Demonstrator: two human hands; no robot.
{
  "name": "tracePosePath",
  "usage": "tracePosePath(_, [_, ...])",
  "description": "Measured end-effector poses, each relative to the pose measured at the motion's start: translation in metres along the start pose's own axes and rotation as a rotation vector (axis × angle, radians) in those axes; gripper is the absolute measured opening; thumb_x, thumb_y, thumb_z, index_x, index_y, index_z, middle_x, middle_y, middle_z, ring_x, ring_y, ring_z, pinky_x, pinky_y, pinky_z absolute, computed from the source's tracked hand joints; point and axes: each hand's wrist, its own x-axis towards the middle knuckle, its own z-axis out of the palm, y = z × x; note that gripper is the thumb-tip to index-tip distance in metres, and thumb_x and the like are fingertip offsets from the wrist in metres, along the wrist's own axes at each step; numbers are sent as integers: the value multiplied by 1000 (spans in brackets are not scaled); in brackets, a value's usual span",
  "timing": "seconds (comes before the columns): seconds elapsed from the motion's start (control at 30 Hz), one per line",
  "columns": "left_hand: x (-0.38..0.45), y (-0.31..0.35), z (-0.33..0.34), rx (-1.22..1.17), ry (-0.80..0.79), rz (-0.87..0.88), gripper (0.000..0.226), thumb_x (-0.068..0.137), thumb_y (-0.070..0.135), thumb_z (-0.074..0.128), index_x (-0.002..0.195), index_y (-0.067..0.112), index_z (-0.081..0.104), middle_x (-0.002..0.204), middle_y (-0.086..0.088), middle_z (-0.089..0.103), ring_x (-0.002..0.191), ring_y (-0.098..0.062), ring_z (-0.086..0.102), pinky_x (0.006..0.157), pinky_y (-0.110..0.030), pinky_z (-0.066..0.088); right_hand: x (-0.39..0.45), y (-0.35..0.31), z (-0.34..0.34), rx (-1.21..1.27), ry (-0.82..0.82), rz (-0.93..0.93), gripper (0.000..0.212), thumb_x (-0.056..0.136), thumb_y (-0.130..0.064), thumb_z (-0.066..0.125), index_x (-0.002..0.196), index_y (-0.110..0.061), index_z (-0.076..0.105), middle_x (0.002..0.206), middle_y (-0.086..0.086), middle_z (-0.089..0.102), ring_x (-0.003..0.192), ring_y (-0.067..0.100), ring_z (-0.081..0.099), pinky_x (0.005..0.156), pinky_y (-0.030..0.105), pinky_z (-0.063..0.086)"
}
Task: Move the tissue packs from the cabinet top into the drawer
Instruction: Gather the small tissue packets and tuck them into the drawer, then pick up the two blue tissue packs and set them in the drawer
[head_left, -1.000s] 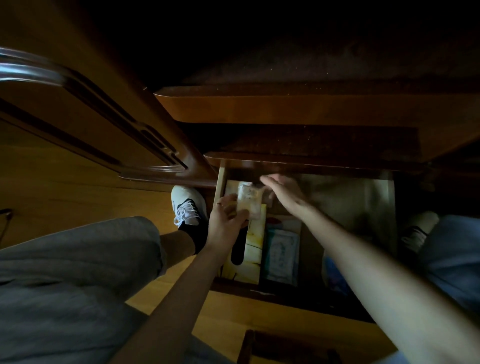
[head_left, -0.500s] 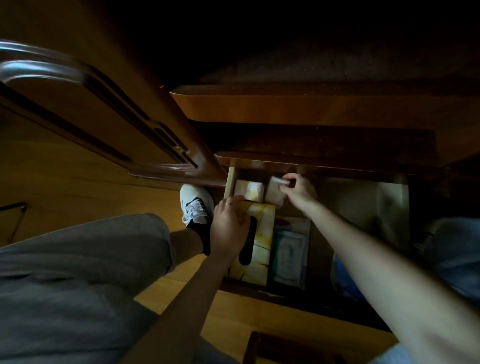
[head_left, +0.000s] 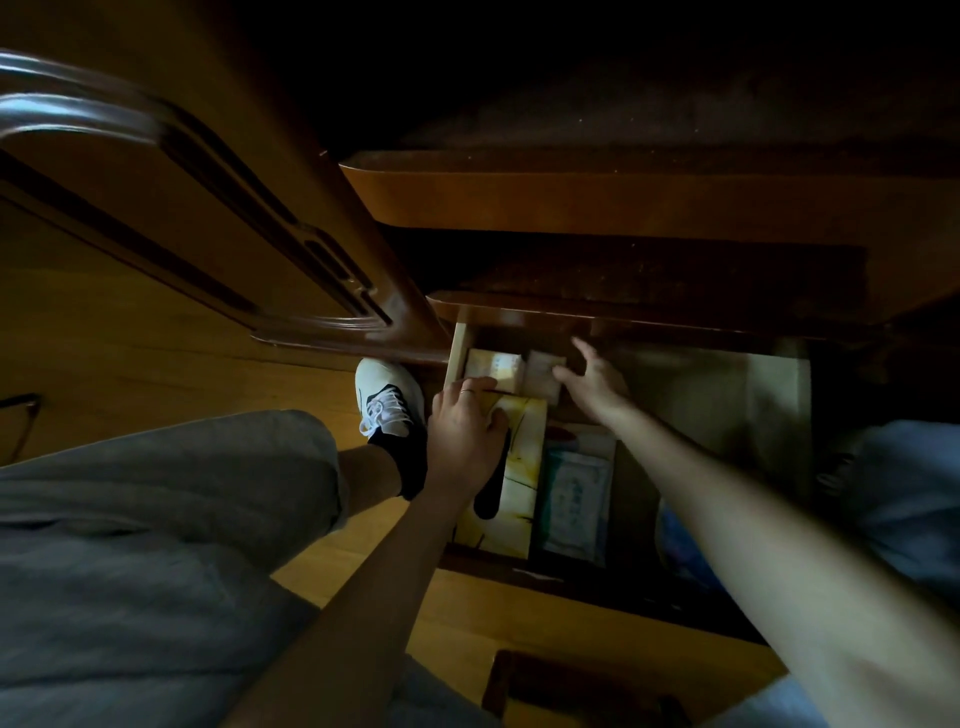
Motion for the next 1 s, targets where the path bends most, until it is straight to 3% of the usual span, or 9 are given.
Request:
tracePosePath(0.1, [-1,0,2,-5,-3,10,39,87,13,61,126,16,62,127,-8,59,121,-31,47,102,-42,42,-18,3,-12,19,83,9,54,102,-37,56,151,-19,41,137,14,59,119,29,60,94,38,51])
tracePosePath(0.2, [-3,8,-1,-1,-27,33,39,88,18,60,127,20,61,126,-2,60,121,-25,50,99,-37,46,-42,-2,-35,1,3,24,39,104,-28,54,141,-13,53,135,13,58,120,30,60,101,41,51])
tracePosePath(0.3, [-5,36,-14,-16,-104,79,35,91,27,58,127,28,60,121,6,60,110,-17,62,89,-37,54,-77,-8,-66,-69,-66,2,34,105,-25,52,137,-16,54,128,8,61,109,25,65,91,38,54])
tracePosePath(0.4, [-10,84,-44,57,-110,275,30,94,34,56,124,34,58,116,12,60,94,-11,66,75,-35,57,-112,-19,-103,-113,-23,-75,32,103,-27,56,134,-17,57,119,2,63,94,14,66,75,26,51])
tracePosePath(0.57, [-31,185,-135,189,232,700,24,95,32,57,118,35,64,108,17,66,85,-2,65,66,-25,56,-183,-71,-168,-175,33,-236,38,100,-31,60,135,-18,60,110,-1,70,96,15,70,88,34,55])
tracePosePath(0.67, [-40,243,-194,66,484,971,20,95,26,57,112,28,68,105,13,70,90,-4,66,72,-22,55,-240,-107,-208,-127,-25,-372,36,99,-26,63,134,-16,61,105,-2,72,91,13,72,79,31,57])
tracePosePath(0.8, [-21,313,-257,-12,724,1059,18,91,25,56,106,28,66,99,13,68,93,-10,62,76,-26,51,-318,-164,-260,21,-162,-539,31,96,-33,67,126,-24,66,113,3,76,98,22,75,70,30,58])
tracePosePath(0.9, [13,356,-277,20,693,921,34,84,29,61,118,26,62,111,6,65,105,-20,58,80,-38,53,-346,-213,-294,12,58,-766,20,94,-35,66,112,-30,73,105,1,78,85,19,75,58,25,53])
tracePosePath(1.0, [47,382,-272,89,493,793,63,81,32,66,140,25,47,136,-4,50,123,-29,48,91,-45,49,-332,-253,-322,-80,616,-934,13,91,-30,67,102,-34,73,98,-13,75,86,5,68,68,26,50])
